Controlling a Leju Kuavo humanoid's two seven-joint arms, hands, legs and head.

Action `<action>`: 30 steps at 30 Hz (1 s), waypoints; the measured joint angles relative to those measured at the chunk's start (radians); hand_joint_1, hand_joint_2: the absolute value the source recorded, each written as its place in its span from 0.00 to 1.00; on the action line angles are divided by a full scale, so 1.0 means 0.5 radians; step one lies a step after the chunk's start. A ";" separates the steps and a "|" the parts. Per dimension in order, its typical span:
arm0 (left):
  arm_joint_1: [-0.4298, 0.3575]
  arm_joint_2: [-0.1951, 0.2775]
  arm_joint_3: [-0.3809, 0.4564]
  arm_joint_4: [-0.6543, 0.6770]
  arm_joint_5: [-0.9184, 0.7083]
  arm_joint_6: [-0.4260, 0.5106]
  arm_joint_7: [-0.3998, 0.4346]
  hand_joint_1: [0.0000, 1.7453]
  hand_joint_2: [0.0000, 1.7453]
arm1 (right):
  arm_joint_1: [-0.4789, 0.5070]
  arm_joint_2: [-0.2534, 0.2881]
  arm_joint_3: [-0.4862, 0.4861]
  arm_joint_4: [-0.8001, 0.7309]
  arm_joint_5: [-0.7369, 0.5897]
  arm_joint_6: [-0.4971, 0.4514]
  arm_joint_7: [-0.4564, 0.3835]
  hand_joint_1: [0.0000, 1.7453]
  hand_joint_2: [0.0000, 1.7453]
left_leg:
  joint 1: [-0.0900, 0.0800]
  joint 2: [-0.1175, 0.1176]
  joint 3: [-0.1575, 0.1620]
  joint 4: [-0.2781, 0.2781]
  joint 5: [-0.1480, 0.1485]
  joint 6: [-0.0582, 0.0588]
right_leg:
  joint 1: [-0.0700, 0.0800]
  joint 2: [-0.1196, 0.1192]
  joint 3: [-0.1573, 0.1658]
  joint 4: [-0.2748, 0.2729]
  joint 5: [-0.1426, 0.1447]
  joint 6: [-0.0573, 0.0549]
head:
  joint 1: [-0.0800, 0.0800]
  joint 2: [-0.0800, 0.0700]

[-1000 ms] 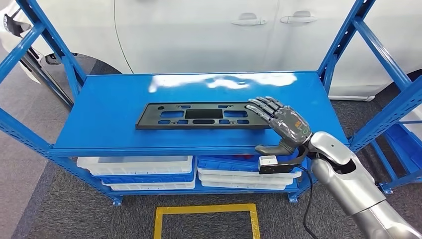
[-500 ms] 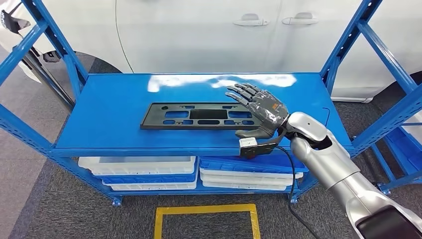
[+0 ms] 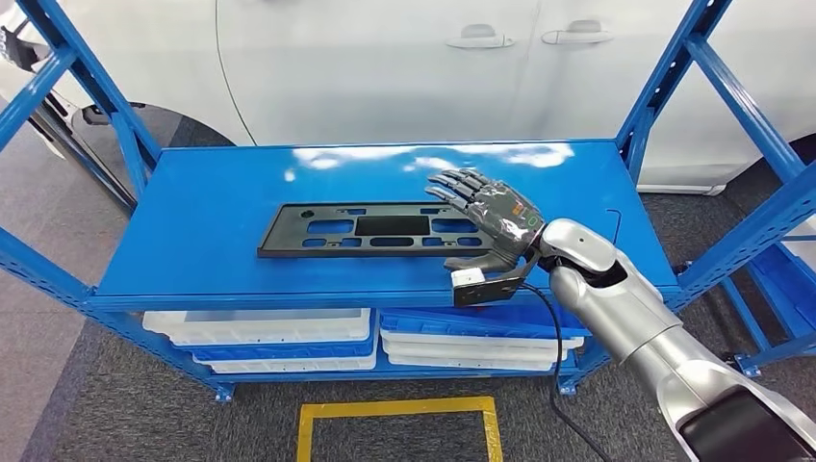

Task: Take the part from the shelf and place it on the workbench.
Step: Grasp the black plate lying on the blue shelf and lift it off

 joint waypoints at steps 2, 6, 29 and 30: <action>0.000 0.001 0.000 0.000 0.001 0.001 0.002 0.00 0.00 | -0.011 0.006 0.013 0.008 -0.008 0.001 0.000 0.00 1.00 | 0.006 0.002 -0.093 0.198 -0.103 -0.017 | -0.003 -0.003 0.008 -0.006 -0.003 -0.018 | 0.000 0.000; 0.008 0.001 -0.001 0.000 0.001 -0.002 0.003 0.00 0.00 | 0.009 0.026 0.048 0.053 -0.012 -0.037 0.010 0.00 1.00 | 0.012 0.002 -0.284 0.519 -0.161 -0.027 | 0.001 -0.001 0.015 -0.005 -0.012 -0.027 | 0.000 0.000; -0.007 -0.012 -0.048 0.001 -0.016 -0.032 -0.013 0.00 0.00 | -0.009 0.215 0.265 0.332 0.150 -0.065 0.117 0.00 1.00 | 0.007 -0.002 -0.032 -0.034 0.069 0.003 | -0.005 0.001 -0.011 0.022 -0.015 0.022 | 0.000 0.000; -0.007 -0.012 -0.051 0.001 -0.017 -0.033 -0.013 0.00 0.00 | -0.019 0.227 0.272 0.347 0.162 -0.066 0.130 0.00 1.00 | 0.009 -0.001 -0.039 -0.013 0.050 -0.008 | -0.008 0.001 -0.008 0.017 -0.013 0.008 | 0.000 0.000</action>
